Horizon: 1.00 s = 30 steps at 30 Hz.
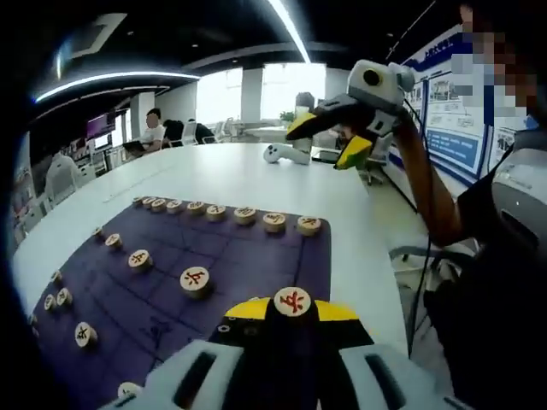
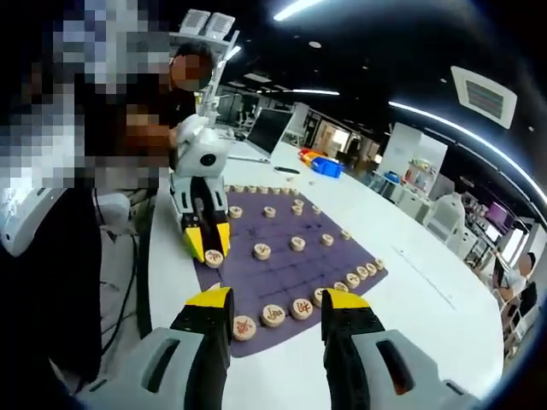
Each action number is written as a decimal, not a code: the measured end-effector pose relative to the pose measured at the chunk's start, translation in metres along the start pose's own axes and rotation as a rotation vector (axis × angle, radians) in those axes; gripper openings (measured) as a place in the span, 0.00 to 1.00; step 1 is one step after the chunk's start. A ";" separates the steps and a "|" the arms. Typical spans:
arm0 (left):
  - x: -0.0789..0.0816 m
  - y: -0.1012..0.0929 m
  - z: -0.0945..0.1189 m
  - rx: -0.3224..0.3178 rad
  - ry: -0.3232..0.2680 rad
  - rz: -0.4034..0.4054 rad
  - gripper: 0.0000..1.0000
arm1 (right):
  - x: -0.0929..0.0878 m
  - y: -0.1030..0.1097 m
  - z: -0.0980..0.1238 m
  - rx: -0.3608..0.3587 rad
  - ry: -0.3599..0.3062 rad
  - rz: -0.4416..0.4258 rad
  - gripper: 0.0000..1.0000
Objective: Pick up the chess pieces one by one and place each piece onto its starting position on the chessboard, setting the pieces on their correct points until all the chess pieces are arranged in the starting layout
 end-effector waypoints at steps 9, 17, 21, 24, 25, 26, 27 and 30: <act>-0.002 0.002 0.004 0.013 0.024 -0.005 0.31 | -0.001 0.001 -0.001 0.003 0.004 0.001 0.41; 0.034 0.012 0.022 0.075 -0.092 -0.033 0.32 | -0.001 -0.001 -0.002 -0.005 0.001 -0.006 0.41; 0.053 0.022 0.039 0.134 -0.169 -0.036 0.32 | 0.000 -0.003 -0.002 -0.011 -0.003 -0.011 0.41; 0.058 0.029 0.052 0.177 -0.205 -0.027 0.33 | 0.001 -0.004 -0.002 -0.016 -0.011 -0.016 0.41; 0.059 0.032 0.056 0.193 -0.214 -0.029 0.34 | 0.002 -0.004 -0.002 -0.017 -0.017 -0.021 0.41; 0.060 0.036 0.061 0.211 -0.231 -0.022 0.34 | 0.003 -0.005 -0.002 -0.020 -0.023 -0.024 0.41; 0.063 0.039 0.066 0.231 -0.253 -0.010 0.34 | 0.004 -0.006 -0.002 -0.024 -0.028 -0.028 0.41; 0.068 0.053 0.085 0.293 -0.321 0.021 0.34 | 0.006 -0.010 -0.001 -0.039 -0.043 -0.041 0.41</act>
Point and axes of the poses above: the point that each gripper's makers call its tool centre point, and the gripper's own axes: z roughly backward along the fingers, y roughly to its left, x roughly out of its top, the point moved 3 cm from there along z, roughly backward along the fingers, and after that the axes turned 6 degrees about -y, right-handed, at the moved point
